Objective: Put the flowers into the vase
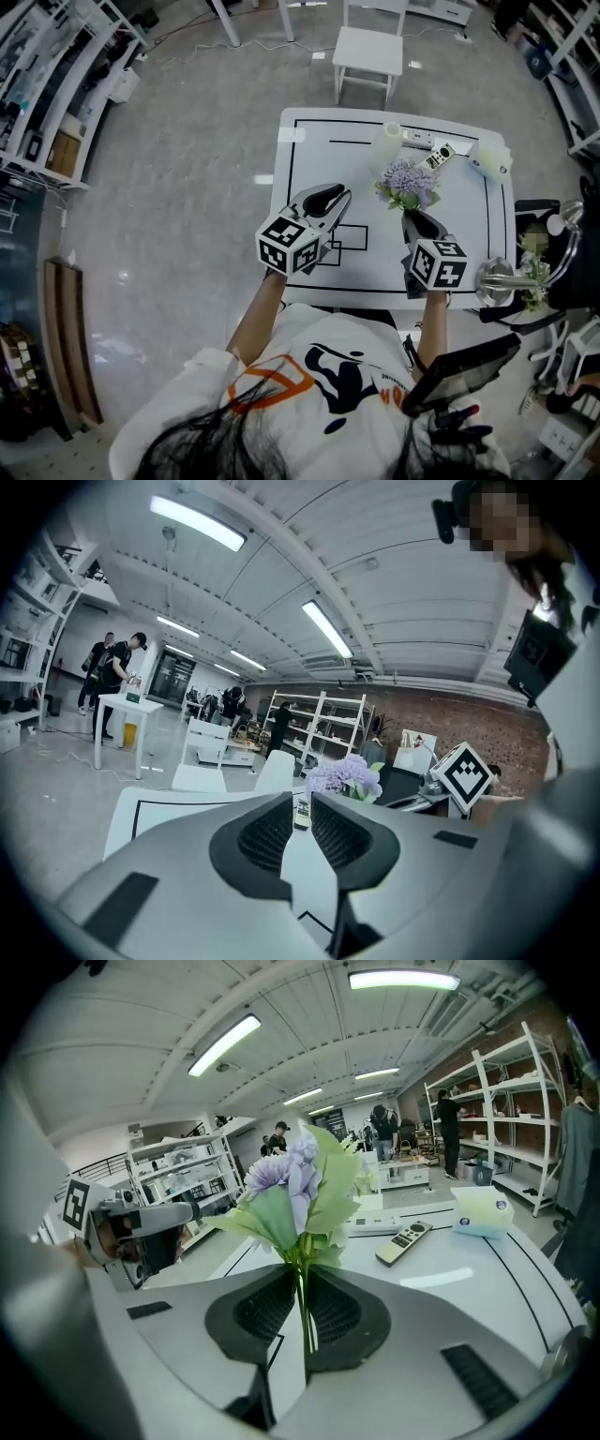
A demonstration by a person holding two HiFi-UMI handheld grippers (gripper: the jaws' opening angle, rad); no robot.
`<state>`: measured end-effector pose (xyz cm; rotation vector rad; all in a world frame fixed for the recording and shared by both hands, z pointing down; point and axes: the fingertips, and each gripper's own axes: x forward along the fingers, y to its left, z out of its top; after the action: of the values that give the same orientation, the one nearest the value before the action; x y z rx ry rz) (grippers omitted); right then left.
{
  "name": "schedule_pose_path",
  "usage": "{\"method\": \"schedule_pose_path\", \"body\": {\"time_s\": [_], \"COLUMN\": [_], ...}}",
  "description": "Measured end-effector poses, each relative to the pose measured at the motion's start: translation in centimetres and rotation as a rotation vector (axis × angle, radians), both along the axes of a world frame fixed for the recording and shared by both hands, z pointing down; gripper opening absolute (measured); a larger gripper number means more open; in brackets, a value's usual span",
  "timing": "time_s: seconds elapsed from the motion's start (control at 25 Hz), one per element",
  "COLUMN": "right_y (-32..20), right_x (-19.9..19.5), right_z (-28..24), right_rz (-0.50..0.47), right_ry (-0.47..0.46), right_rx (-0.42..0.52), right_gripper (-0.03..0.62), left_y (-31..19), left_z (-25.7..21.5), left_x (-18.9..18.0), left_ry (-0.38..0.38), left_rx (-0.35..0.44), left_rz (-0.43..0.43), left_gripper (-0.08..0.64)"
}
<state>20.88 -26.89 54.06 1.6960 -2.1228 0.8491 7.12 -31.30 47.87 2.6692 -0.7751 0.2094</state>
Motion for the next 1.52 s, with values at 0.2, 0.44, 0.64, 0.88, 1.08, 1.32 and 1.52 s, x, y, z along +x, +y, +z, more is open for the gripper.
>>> {"method": "schedule_pose_path", "body": {"time_s": [0.2, 0.44, 0.64, 0.88, 1.08, 1.32, 1.52], "right_y": [-1.4, -4.1, -6.0, -7.7, -8.7, -10.5, -12.8], "right_x": [3.4, 6.1, 7.3, 7.8, 8.0, 8.0, 7.6], "right_z": [-1.9, -3.4, -3.7, -4.3, -4.9, -7.1, -10.4], "right_rz": [0.02, 0.002, -0.02, -0.042, -0.051, -0.07, -0.085], "right_ry": [-0.041, -0.063, -0.091, -0.094, -0.099, -0.094, -0.137], "right_rx": [0.045, 0.082, 0.098, 0.115, 0.131, 0.186, 0.269], "right_gripper": [0.051, 0.049, 0.049, 0.049, 0.049, 0.049, 0.049], "left_y": [-2.8, -6.1, -7.9, -10.1, -11.7, -12.6, -13.1], "left_z": [-0.8, -0.4, 1.4, 2.6, 2.5, 2.6, 2.8], "left_x": [1.8, 4.0, 6.9, 10.2, 12.1, 13.4, 13.5], "left_ry": [-0.017, -0.052, -0.103, -0.185, -0.165, -0.172, -0.173], "left_rx": [0.04, 0.056, 0.032, 0.054, 0.047, 0.06, 0.068], "left_rz": [-0.029, -0.026, 0.016, 0.063, 0.054, 0.069, 0.067], "left_gripper": [0.06, 0.123, 0.266, 0.345, 0.345, 0.342, 0.285]}}
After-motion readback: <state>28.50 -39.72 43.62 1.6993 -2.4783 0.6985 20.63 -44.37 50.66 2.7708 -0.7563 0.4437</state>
